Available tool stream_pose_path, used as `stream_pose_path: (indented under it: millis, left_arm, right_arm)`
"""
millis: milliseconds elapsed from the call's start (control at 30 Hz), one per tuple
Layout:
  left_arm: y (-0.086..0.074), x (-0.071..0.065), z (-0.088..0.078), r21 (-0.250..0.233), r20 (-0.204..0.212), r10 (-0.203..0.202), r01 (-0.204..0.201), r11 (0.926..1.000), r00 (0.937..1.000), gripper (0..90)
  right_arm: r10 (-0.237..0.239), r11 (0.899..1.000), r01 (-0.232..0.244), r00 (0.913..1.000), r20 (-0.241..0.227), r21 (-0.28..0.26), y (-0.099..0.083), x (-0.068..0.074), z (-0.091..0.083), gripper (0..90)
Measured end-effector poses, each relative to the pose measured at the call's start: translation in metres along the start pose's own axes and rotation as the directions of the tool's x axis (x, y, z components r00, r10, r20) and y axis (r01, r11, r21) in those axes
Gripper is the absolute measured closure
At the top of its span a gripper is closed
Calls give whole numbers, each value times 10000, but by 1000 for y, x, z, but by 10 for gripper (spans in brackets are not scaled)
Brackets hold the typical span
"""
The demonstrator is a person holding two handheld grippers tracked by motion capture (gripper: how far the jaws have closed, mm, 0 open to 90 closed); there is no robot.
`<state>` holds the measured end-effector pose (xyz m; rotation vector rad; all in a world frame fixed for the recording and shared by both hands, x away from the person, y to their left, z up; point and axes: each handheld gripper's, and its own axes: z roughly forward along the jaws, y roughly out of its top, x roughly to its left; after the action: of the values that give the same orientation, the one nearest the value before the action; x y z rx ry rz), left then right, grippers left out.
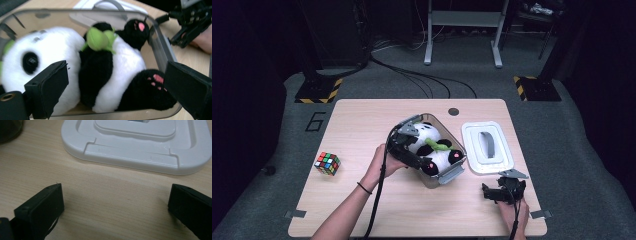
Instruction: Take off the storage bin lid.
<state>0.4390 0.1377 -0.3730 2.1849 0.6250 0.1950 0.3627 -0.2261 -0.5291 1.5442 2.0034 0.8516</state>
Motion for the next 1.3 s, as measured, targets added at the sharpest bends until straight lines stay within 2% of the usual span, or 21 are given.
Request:
stream_pose_path:
  millis: [100, 233, 333, 367, 533, 667, 767, 800, 900, 1000, 1100, 1167, 1233, 1300]
  left_arm:
    - [8, 9, -4, -104, -309, -101, 98, 9999, 9995, 55]
    - [17, 21, 1, -17, -523, -337, 336, 9994, 9981, 53]
    - [19, 30, 9, 218, -730, -387, 404, 9989, 9966, 54]
    - [19, 32, 14, 448, -856, -347, 387, 9982, 9957, 60]
    - [16, 43, 29, 986, -826, -494, 575, 9935, 9954, 57]
    - [15, 44, 38, 1510, -798, -441, 558, 9870, 9958, 52]
    - [15, 44, 43, 1827, -909, -317, 479, 9820, 9954, 51]
    - [14, 44, 45, 2043, -1004, -195, 398, 9781, 9948, 52]
    - [11, 42, 52, 2259, -1153, -84, 345, 9735, 9933, 52]
    - [9, 46, 49, 2101, -1048, -275, 491, 9764, 9941, 51]
    - [9, 46, 40, 1747, -1054, -536, 716, 9820, 9930, 51]
    - [9, 43, 30, 1393, -874, -675, 793, 9871, 9939, 44]
    - [9, 35, 21, 1152, -692, -623, 700, 9909, 9957, 35]
    - [9, 25, 14, 1054, -228, -558, 579, 9927, 9982, 29]
  right_arm:
    - [2, 10000, -2, 10000, 1, 2, 0, 0, 0, 0]
    - [0, 10000, 0, 10000, 0, -2, 0, 0, 0, 0]
    - [4, 10000, -4, 10000, 0, 5, 0, 0, 0, 0]
    - [-1, 10000, 1, 10000, -3, 3, 0, 0, 0, 0]
    - [-2, 10000, 2, 10000, -1, 4, 0, 0, 0, 0]
    - [-3, 10000, 3, 10000, -4, 0, 0, 0, 0, 0]
    - [-6, 10000, 6, 10000, -4, 0, 0, 0, 0, 0]
    - [-6, 10000, 6, 10000, -4, -3, 0, 0, 0, 0]
    - [-51, 10000, 51, 10000, -4, -9, 0, 0, 0, 0]
    - [-35, 10000, 35, 10000, -1, -5, 0, 0, 0, 0]
    - [-50, 10000, 50, 10000, -6, -10, 0, 0, 0, 0]
    - [-52, 10000, 52, 10000, -6, -12, 0, 0, 0, 0]
    - [-39, 10000, 39, 10000, -7, -4, 0, 0, 0, 0]
    - [-50, 10000, 50, 10000, -5, -13, 0, 0, 0, 0]
